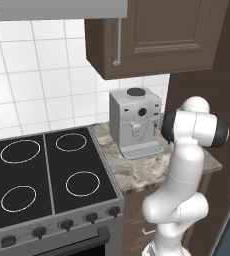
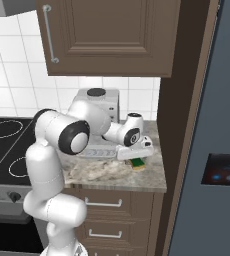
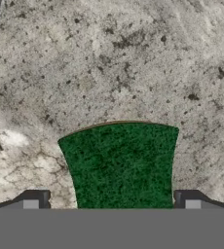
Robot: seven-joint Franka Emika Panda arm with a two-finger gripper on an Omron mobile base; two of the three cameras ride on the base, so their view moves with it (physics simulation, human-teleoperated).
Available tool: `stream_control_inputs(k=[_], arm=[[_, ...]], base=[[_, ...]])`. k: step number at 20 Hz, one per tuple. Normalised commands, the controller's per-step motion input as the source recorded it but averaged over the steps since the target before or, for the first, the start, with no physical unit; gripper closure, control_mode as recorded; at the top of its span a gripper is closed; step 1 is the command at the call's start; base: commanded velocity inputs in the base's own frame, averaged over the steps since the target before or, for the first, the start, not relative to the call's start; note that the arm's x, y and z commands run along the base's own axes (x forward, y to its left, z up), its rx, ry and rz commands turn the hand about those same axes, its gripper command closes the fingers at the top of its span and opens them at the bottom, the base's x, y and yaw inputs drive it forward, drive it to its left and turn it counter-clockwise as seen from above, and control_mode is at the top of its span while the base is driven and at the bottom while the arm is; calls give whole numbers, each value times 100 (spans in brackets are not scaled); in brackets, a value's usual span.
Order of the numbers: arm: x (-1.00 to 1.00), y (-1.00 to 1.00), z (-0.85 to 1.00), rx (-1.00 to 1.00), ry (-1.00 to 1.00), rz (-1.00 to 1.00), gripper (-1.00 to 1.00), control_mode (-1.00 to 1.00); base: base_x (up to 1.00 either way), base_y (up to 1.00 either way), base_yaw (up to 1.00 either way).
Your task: Place the sponge inside the microwave to prepare for sanitizing.
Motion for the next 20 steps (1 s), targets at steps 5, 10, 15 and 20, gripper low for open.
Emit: stream_control_inputs(k=[5,10,15,20], arm=[[0,0,-10,0,4,0,-100,-100],[0,0,-11,0,0,0,-100,-100],[0,0,-28,0,0,0,-100,-100],[0,0,-8,0,0,0,100,-100]], base=[[0,0,0],[0,0,0],[0,0,0],[0,0,0]])
